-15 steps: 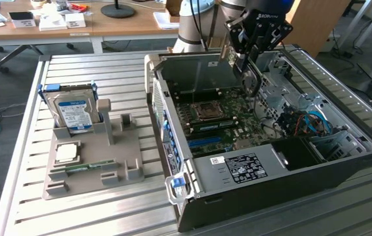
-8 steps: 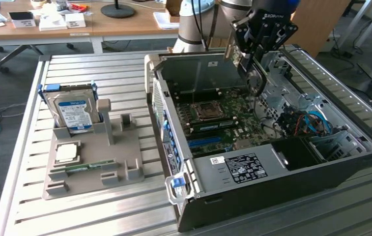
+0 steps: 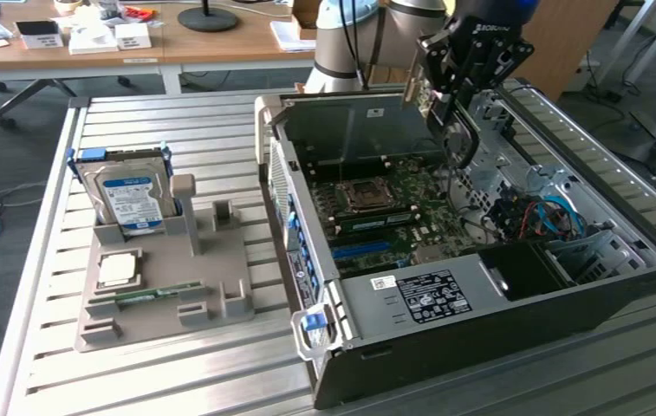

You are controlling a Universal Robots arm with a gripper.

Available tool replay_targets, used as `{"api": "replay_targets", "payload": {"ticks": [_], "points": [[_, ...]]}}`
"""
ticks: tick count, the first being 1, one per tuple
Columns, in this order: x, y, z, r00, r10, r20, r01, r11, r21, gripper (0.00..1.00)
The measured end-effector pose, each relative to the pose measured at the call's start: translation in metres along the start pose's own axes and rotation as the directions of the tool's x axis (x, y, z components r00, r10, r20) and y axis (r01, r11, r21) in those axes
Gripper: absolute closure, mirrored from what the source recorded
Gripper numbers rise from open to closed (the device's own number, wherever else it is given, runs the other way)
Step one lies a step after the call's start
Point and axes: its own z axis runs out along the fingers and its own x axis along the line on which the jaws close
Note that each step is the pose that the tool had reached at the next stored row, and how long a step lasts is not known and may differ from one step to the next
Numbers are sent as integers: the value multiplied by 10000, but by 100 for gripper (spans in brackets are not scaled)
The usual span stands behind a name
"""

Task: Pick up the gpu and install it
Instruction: 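Pick up the gpu and move the gpu toward the slot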

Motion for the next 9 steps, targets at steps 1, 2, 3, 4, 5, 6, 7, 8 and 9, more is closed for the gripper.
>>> {"api": "replay_targets", "payload": {"ticks": [1, 2, 3, 4, 5, 6, 7, 8, 9], "points": [[-16, 1, 0, 10000, 0, 0, 0, 10000, 0, 73], [-31, 2, 1, 10000, 1, 0, -1, 10000, 1, 73], [-46, 3, 1, 10000, 1, 0, -1, 10000, 0, 73], [-61, 5, 2, 10000, 1, 0, -1, 10000, 1, 73], [-76, 6, 2, 10000, 1, 0, -1, 10000, 0, 73], [-86, 6, 2, 10000, 0, 0, 0, 10000, 1, 73], [-89, 6, 2, 10000, 0, -1, 0, 10000, 1, 73], [-89, 6, 3, 10000, 1, 0, -1, 10000, 0, 73], [-90, 7, 3, 10000, 2, 0, -2, 10000, 0, 73]]}}
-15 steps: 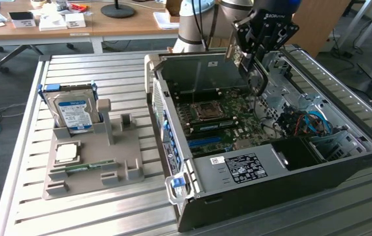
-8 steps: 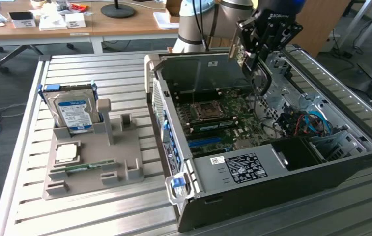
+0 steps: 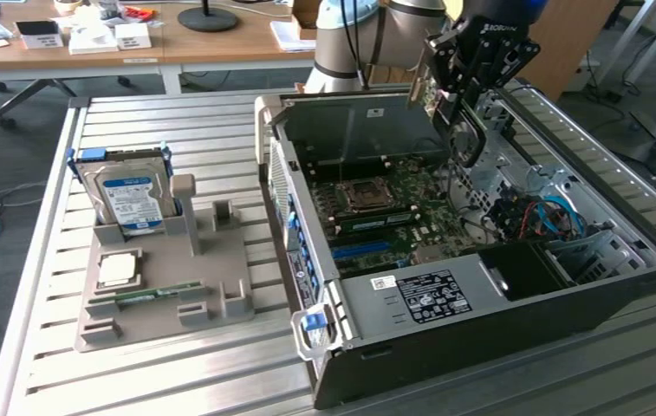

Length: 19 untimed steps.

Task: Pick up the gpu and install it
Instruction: 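Pick up the gpu and move the gpu toward the slot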

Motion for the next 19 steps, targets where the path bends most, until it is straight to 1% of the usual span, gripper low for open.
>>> {"api": "replay_targets", "payload": {"ticks": [8, 19], "points": [[-23, 1, 0, 10000, -2, 0, 2, 10000, 0, 73], [-89, 4, 2, 10000, -1, 0, 1, 10000, 0, 73]]}}
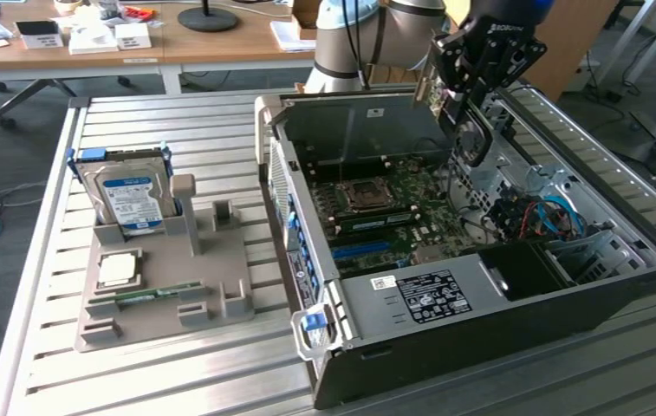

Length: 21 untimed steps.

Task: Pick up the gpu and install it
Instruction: 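Pick up the gpu and move the gpu toward the slot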

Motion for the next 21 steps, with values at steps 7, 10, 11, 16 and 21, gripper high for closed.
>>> {"api": "replay_targets", "payload": {"ticks": [7, 10, 11, 16, 21], "points": [[-11, 0, 0, 10000, -2, 0, 2, 10000, 0, 73], [-28, 1, 1, 10000, 0, -1, 0, 10000, 0, 73], [-34, 1, 1, 10000, 0, 0, 0, 10000, -1, 73], [-67, 2, 2, 10000, -1, 0, 1, 10000, -1, 73], [-121, 3, 3, 10000, -1, 0, 1, 10000, 1, 73]]}}
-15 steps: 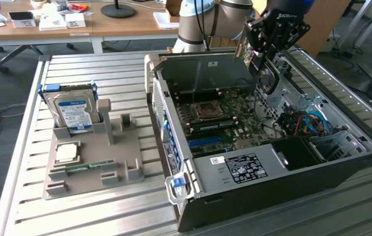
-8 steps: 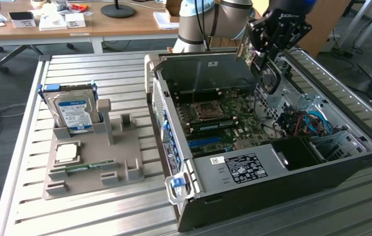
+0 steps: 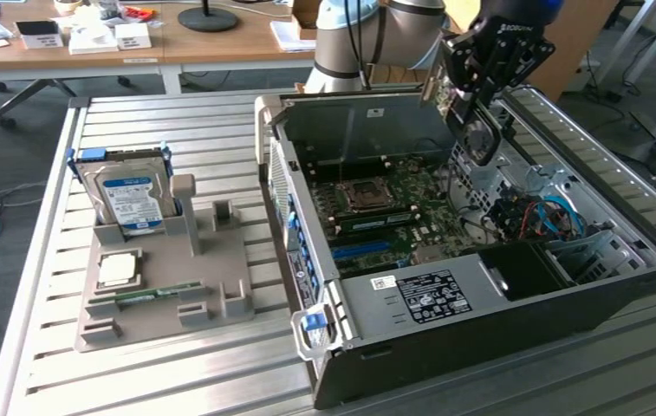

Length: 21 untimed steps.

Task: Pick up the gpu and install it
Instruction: 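Pick up the gpu and move the gpu toward the slot, then insert the gpu into the slot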

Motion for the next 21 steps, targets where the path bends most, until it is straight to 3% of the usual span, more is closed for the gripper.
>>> {"api": "replay_targets", "payload": {"ticks": [13, 21], "points": [[-184, 4, 7, 10000, 1, 1, -1, 10000, -2, 73], [-190, 4, 7, 10000, 0, 0, 0, 10000, -1, 73]]}}
